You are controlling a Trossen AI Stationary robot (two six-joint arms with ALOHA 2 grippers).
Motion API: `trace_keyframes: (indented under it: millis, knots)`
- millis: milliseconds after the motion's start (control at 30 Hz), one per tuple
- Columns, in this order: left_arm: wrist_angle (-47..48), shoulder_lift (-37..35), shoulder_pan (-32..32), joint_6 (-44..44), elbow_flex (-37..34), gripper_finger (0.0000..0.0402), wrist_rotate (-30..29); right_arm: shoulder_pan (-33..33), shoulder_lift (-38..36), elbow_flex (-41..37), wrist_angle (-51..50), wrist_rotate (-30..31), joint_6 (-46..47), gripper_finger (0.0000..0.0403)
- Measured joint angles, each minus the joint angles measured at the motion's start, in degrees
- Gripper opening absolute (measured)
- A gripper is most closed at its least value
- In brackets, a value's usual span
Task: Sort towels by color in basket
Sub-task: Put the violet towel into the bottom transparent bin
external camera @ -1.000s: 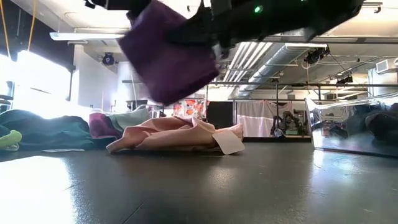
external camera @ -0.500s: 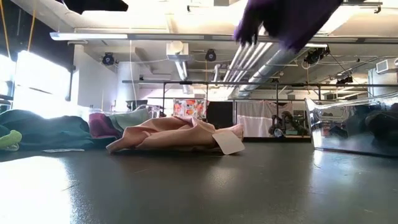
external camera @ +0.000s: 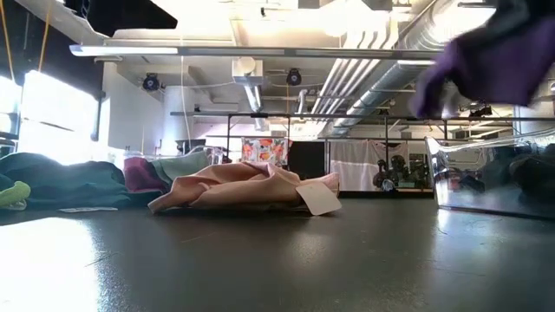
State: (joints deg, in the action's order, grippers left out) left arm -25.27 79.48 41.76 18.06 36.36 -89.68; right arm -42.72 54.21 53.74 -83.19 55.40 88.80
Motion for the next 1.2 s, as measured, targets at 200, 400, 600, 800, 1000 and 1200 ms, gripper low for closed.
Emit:
trace_keyframes:
  millis: [200, 400, 600, 800, 1000, 1200]
  knots:
    - [0.0, 0.0, -0.1, -1.4, 0.0, 0.0126, 0.0, 2.0, -1.0, -0.2, -5.1, -15.8, 7.5, 0.0001]
    - [0.2, 0.0, -0.1, -3.0, 0.0, 0.0126, 0.0, 2.2, 5.2, -0.2, -6.7, -23.3, 11.6, 0.0001]
    - [0.2, 0.0, -0.1, -3.0, 0.0, 0.0126, 0.0, 5.4, 14.2, -0.2, -6.2, -21.6, 11.6, 0.0003]
    - [0.3, 0.0, -0.2, -3.0, 0.0, 0.0126, 0.0, 10.0, 22.1, -0.2, -5.4, -28.5, 6.5, 0.0004]
    - [0.9, 0.0, -0.2, -3.0, 0.0, 0.0126, 0.0, 13.2, 25.5, -0.2, 3.2, -33.4, -5.6, 0.0005]
    - [1.5, 0.0, -0.2, -3.0, 0.0, 0.0126, 0.0, 17.3, 27.6, -0.2, 3.4, -35.5, -14.2, 0.0006]
